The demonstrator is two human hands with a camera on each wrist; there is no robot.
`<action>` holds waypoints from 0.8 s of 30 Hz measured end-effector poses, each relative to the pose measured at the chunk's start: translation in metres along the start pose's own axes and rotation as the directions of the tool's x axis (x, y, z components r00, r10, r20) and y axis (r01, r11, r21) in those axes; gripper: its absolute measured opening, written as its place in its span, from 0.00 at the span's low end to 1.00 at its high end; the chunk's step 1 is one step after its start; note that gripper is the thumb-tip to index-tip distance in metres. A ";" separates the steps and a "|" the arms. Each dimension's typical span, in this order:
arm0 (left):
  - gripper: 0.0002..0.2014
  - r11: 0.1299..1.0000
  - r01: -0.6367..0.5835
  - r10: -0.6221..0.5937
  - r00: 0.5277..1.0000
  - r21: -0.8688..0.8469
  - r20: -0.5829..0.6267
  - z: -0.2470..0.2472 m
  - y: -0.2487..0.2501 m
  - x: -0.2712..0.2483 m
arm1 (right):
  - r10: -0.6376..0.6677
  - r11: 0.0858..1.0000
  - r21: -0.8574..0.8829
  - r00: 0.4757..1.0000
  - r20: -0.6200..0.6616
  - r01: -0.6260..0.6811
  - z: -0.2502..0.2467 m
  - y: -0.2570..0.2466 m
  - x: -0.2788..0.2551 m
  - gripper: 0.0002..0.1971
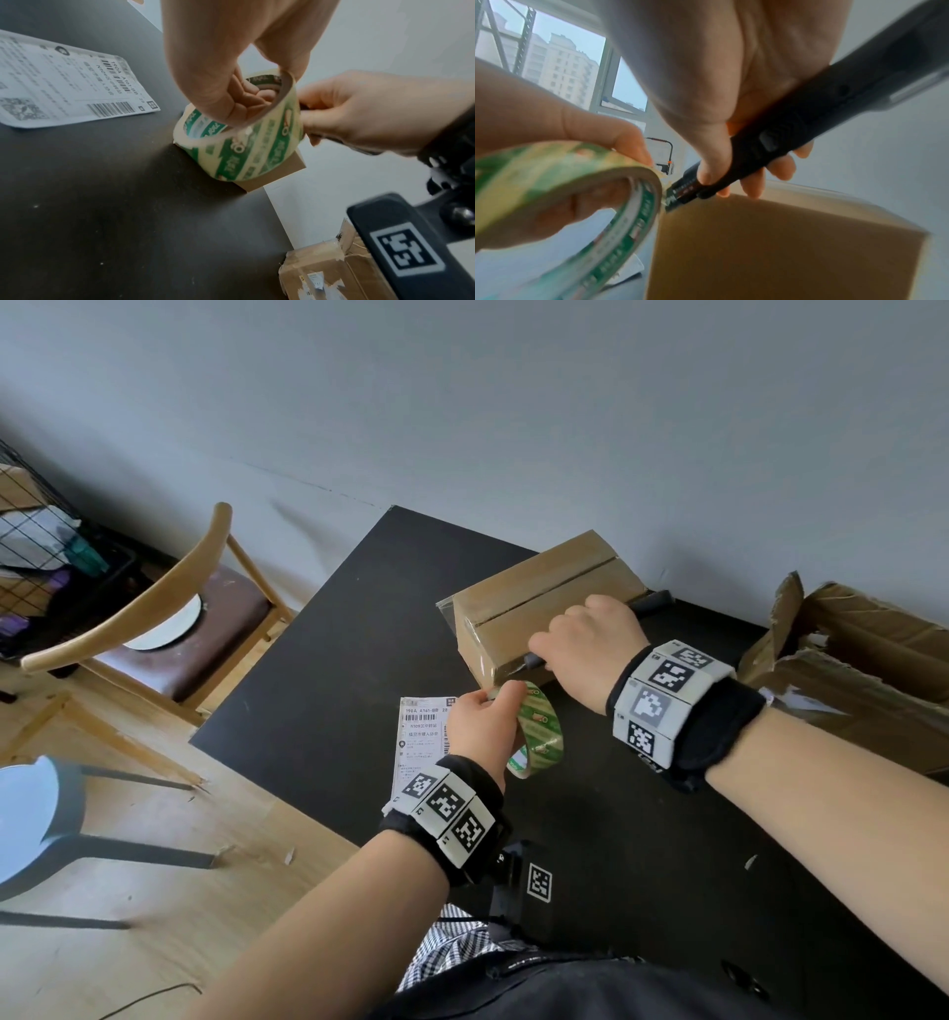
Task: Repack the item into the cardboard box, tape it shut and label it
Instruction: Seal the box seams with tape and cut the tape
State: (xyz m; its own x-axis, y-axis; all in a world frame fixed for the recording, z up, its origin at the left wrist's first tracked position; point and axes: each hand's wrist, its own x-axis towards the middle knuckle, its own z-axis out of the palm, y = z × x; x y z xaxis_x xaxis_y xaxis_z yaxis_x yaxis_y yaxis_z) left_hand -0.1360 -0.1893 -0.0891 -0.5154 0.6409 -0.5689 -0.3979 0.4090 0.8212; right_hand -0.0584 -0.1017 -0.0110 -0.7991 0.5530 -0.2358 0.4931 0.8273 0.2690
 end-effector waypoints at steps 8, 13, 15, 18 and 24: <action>0.19 0.985 -0.013 0.002 0.998 0.172 0.062 0.000 -0.017 -0.002 | 0.066 0.996 0.053 0.992 0.107 -0.072 0.031 0.017 -0.012 0.14; 0.20 0.902 -0.204 0.152 0.975 0.380 0.164 -0.004 -0.023 -0.006 | 0.207 0.906 0.316 0.946 0.249 -0.281 0.079 0.014 -0.027 0.18; 0.21 0.845 -0.279 0.203 0.956 0.456 0.210 -0.008 -0.025 -0.006 | 0.256 0.865 0.352 0.918 0.302 -0.357 0.101 0.011 -0.035 0.20; 0.22 0.738 -0.383 0.245 0.919 0.556 0.308 -0.015 -0.029 -0.007 | 0.298 0.822 0.387 0.894 0.333 -0.418 0.130 0.001 -0.045 0.20; 0.22 0.467 -0.495 0.237 0.869 0.733 0.435 -0.025 -0.036 -0.004 | 0.367 0.757 0.443 0.873 0.321 -0.481 0.154 -0.014 -0.051 0.19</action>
State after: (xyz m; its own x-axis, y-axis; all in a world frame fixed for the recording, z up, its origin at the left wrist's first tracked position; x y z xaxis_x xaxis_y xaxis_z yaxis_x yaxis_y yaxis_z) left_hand -0.1387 -0.2231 -0.1177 -0.2116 0.9363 -0.2803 0.6253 0.3501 0.6974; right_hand 0.0284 -0.1257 -0.1465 -0.4065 0.8180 -0.4070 0.9097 0.4038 -0.0969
